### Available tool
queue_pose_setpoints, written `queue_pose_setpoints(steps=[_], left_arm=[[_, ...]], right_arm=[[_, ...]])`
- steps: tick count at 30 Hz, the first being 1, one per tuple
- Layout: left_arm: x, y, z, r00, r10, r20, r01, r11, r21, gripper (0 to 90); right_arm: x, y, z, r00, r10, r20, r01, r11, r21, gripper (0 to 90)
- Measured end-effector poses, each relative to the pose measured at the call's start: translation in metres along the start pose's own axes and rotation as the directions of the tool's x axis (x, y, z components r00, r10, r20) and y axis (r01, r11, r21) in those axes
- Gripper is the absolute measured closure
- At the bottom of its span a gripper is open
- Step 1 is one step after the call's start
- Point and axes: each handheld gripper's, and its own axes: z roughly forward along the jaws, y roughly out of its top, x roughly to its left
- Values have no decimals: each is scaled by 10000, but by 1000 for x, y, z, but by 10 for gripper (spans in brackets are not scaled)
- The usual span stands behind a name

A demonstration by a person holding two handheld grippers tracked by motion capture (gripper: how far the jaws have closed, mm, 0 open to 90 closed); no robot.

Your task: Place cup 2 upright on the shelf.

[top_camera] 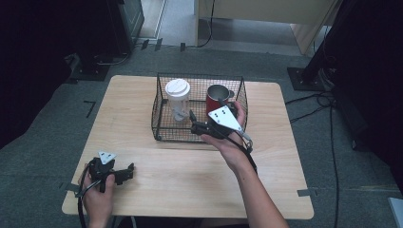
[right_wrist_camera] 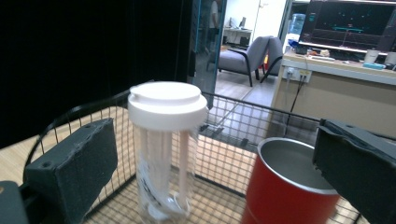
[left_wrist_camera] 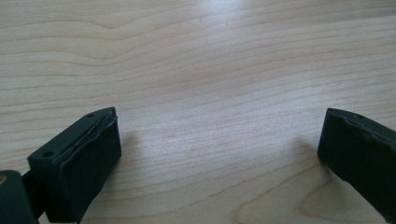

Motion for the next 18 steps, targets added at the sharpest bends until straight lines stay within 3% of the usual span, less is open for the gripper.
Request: queue_pose_setpoints(steps=[18], left_arm=[[0,0,0,10000,0,3,0,10000,3,0]], right_arm=[[-44,-33,-58,9959,301,856,-331,9989,340,1]])
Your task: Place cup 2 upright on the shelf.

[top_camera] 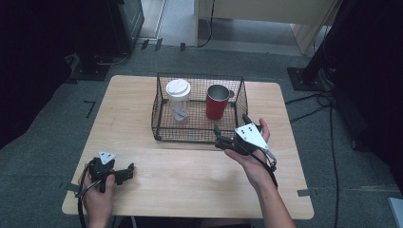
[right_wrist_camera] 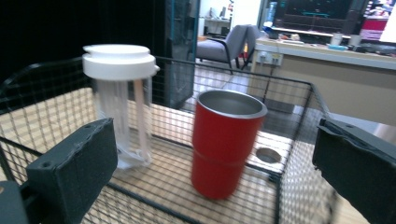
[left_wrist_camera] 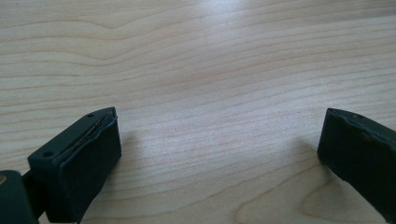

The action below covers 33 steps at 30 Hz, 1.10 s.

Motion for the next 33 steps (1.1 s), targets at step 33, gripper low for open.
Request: queue_pose_setpoints(steps=[33], left_arm=[[-1,0,0,10000,-25,-25,25,10000,-23,0]], right_arm=[[-93,-97,-82,9686,556,2423,-973,9817,1636,0]])
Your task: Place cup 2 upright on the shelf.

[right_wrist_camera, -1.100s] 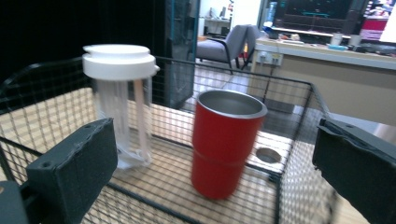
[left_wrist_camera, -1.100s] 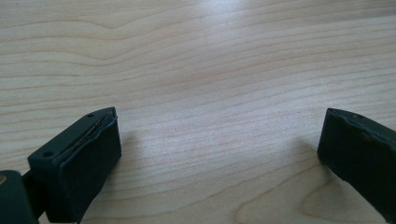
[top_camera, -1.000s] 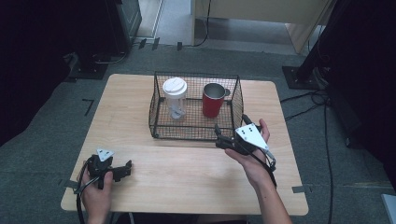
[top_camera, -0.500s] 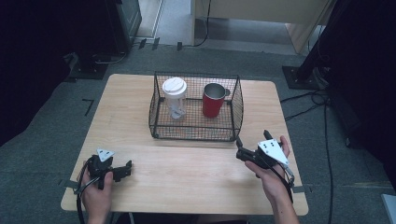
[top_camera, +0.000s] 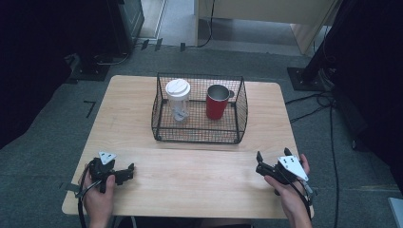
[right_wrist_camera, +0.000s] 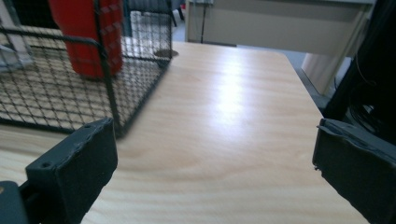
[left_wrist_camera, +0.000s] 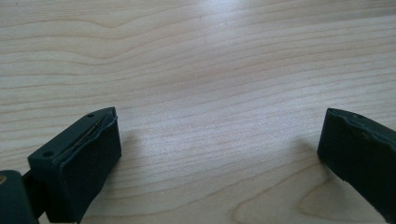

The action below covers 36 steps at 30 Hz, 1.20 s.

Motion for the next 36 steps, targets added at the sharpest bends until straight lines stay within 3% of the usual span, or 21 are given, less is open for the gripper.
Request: queue_pose_setpoints(steps=[10,15,21,24,25,30,32,33,36], left_arm=[[0,0,0,10000,17,-1,-17,10000,16,0],[0,0,0,10000,16,2,-16,10000,16,0],[0,0,0,10000,-1,0,1,10000,0,0],[0,0,0,10000,1,-1,-1,10000,0,0],[0,0,0,10000,4,-3,-4,10000,-1,0],[0,0,0,10000,8,-12,-8,10000,10,0],[0,0,0,10000,15,-7,-15,10000,12,0],[0,0,0,10000,17,-9,-17,10000,13,0],[0,0,0,10000,12,-11,-12,10000,8,0]], right_arm=[[-24,-22,-11,9986,-42,519,-3,9962,871,0],[-32,-24,-16,9980,-92,618,18,9930,1184,0],[-37,-26,-17,9961,-670,576,505,9667,2508,1],[-38,-29,-17,9948,-960,352,786,9385,3362,22],[-38,-30,-16,9937,-1107,197,947,9187,3834,32],[-41,-31,-17,9972,-747,82,652,9145,3992,55],[-44,-30,-15,9999,-118,-123,159,9081,4184,65],[-48,-30,-13,9989,329,-335,-150,8995,4366,58],[-53,-32,-17,9982,311,-512,-57,9007,4345,85]])
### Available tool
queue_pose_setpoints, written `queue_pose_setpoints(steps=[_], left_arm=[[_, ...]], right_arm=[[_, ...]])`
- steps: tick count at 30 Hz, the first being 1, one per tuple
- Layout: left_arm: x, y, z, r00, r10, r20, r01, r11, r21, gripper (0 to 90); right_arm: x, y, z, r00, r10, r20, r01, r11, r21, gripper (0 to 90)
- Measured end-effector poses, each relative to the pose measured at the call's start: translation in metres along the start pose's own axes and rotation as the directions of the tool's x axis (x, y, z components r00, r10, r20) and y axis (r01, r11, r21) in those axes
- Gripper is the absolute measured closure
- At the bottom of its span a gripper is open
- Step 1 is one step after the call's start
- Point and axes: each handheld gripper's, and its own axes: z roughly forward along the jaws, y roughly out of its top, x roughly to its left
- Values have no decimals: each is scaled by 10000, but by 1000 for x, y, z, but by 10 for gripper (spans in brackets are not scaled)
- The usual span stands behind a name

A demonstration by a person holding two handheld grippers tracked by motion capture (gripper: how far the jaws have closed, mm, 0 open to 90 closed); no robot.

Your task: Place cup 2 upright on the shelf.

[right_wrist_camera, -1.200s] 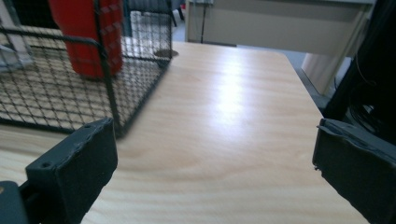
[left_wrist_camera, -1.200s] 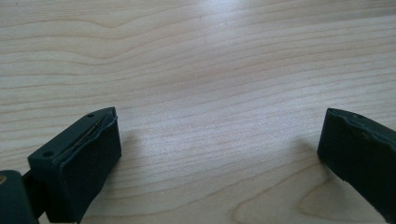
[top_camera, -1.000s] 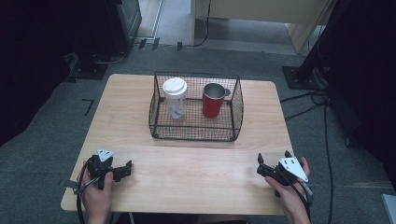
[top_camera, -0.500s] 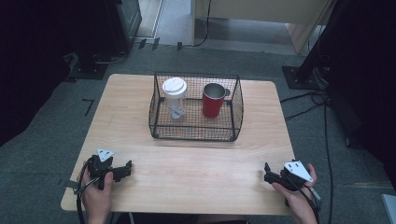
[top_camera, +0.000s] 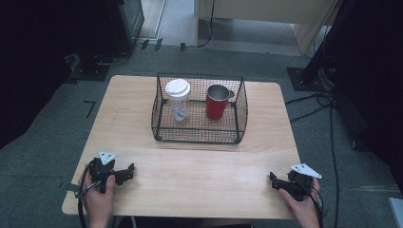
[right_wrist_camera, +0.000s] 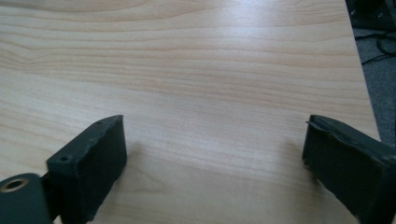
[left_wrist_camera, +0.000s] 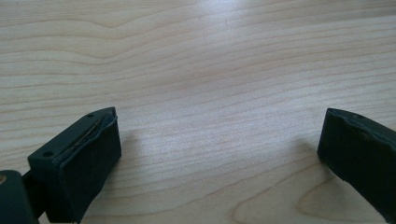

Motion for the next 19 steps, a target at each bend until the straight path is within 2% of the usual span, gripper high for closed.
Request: queue_pose_setpoints(steps=[2,3,19], left_arm=[[0,0,0,10000,2,7,-2,10000,-2,0],[0,0,0,10000,2,3,-2,10000,-2,0],[0,0,0,10000,8,5,-8,10000,20,0]], right_arm=[[-1,-1,-1,9988,350,340,-348,9994,-59,96],[0,-1,-1,9986,362,391,-360,9993,-68,97],[0,-1,-1,9984,387,409,-384,9992,-73,95]])
